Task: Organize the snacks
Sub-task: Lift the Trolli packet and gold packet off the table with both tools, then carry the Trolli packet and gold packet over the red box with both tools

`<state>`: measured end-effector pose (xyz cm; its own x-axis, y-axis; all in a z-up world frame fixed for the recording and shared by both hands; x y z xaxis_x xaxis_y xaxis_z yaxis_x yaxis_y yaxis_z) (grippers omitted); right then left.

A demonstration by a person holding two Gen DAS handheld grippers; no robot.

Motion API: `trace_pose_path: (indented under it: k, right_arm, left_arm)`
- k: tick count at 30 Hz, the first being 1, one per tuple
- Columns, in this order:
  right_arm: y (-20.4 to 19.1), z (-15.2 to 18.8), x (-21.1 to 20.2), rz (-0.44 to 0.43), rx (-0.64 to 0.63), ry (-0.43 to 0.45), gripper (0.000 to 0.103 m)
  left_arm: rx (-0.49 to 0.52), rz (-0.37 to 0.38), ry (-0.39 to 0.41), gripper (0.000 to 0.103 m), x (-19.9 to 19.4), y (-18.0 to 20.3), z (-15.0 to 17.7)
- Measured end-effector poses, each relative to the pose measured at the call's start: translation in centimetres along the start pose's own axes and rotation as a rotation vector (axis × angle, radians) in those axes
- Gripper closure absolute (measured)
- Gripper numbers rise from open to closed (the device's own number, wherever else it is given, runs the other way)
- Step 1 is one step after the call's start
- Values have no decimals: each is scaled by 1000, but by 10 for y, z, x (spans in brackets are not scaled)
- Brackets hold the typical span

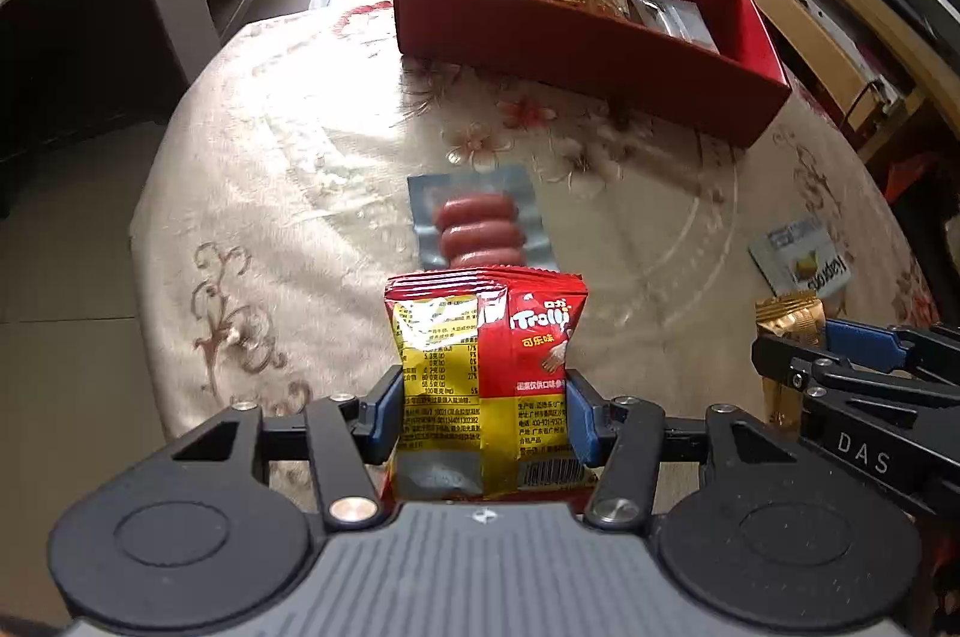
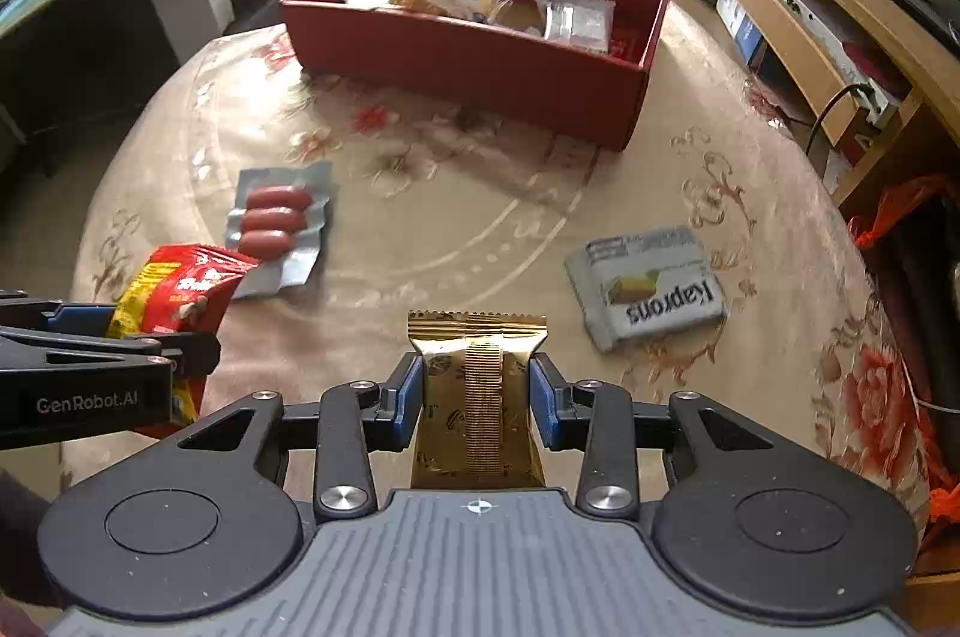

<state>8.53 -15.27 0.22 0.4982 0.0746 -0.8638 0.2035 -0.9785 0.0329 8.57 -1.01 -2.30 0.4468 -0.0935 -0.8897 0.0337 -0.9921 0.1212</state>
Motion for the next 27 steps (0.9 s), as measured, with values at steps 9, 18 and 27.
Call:
trace_pose_path:
  k: [9,18,27]
  right_arm:
    - [10,-33,7,14,54,46,58]
    - [27,-66,18,21,125,80,58]
    - [33,-86,21,20,149,104,58]
  left_arm:
    - [20,37,27,53,8,7,-45]
    - [36,44,78,53,9,11,-89]
    - [30,48,94,53,17,12,-117]
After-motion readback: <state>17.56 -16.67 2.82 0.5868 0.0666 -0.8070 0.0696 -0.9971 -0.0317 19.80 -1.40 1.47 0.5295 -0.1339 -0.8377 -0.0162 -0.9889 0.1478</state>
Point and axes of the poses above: each gripper's, at about its wrist camera, not at the fingertips, and x roughly the way its jaws point, y to its right, z to its underside, the point moved 1 cm from there along x, roughly the way its jaws point, and after that the axes turned 2 degrees about z, right-handed, at the moved point
